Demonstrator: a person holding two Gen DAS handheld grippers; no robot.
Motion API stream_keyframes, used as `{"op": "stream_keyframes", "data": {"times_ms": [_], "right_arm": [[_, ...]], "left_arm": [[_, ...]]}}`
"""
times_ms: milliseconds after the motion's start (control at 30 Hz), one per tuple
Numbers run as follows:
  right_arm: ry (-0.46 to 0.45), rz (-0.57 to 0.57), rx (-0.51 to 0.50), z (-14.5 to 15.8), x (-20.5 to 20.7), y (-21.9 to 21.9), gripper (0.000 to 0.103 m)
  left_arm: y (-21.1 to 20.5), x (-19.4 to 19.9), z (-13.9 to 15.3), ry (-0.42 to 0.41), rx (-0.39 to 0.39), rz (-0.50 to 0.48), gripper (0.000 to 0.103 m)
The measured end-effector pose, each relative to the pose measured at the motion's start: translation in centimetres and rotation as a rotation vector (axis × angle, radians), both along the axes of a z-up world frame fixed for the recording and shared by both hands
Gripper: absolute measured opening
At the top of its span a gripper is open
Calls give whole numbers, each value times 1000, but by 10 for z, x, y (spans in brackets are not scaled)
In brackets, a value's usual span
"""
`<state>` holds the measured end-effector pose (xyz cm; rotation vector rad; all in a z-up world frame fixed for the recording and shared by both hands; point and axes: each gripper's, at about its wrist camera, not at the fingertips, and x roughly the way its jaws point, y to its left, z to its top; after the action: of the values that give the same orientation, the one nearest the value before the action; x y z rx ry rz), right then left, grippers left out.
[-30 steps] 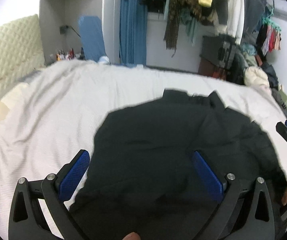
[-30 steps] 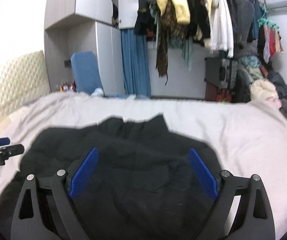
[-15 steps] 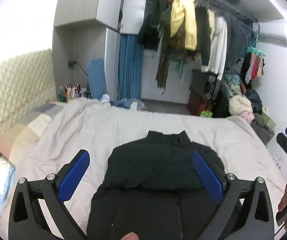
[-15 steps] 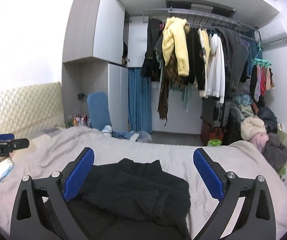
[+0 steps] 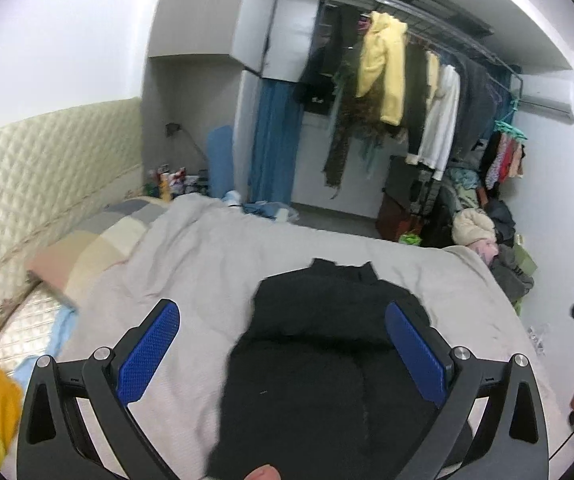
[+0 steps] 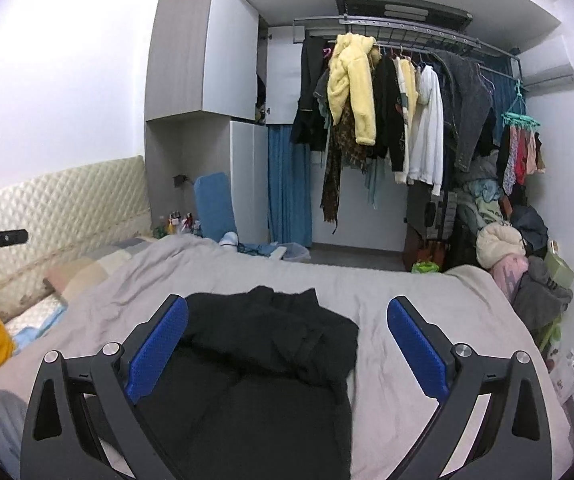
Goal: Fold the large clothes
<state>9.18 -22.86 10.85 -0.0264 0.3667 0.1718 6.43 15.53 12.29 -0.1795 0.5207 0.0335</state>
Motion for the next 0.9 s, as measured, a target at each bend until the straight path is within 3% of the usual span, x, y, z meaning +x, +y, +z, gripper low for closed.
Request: {"op": "stream_keyframes", "data": {"times_ms": [167, 333, 433, 700, 900], "right_arm": [[61, -10, 74, -15, -17, -41, 100], [163, 2, 148, -59, -28, -65, 100], [247, 15, 199, -101, -25, -69, 100], [463, 45, 309, -211, -10, -67, 98], [558, 24, 372, -274, -2, -76, 97]], "left_arm": [[58, -24, 2, 18, -8, 68, 103], [84, -25, -36, 80, -33, 30, 103], [88, -9, -81, 139, -71, -23, 103], [102, 28, -229, 319, -283, -137, 103], [101, 48, -309, 404, -392, -195, 103]]}}
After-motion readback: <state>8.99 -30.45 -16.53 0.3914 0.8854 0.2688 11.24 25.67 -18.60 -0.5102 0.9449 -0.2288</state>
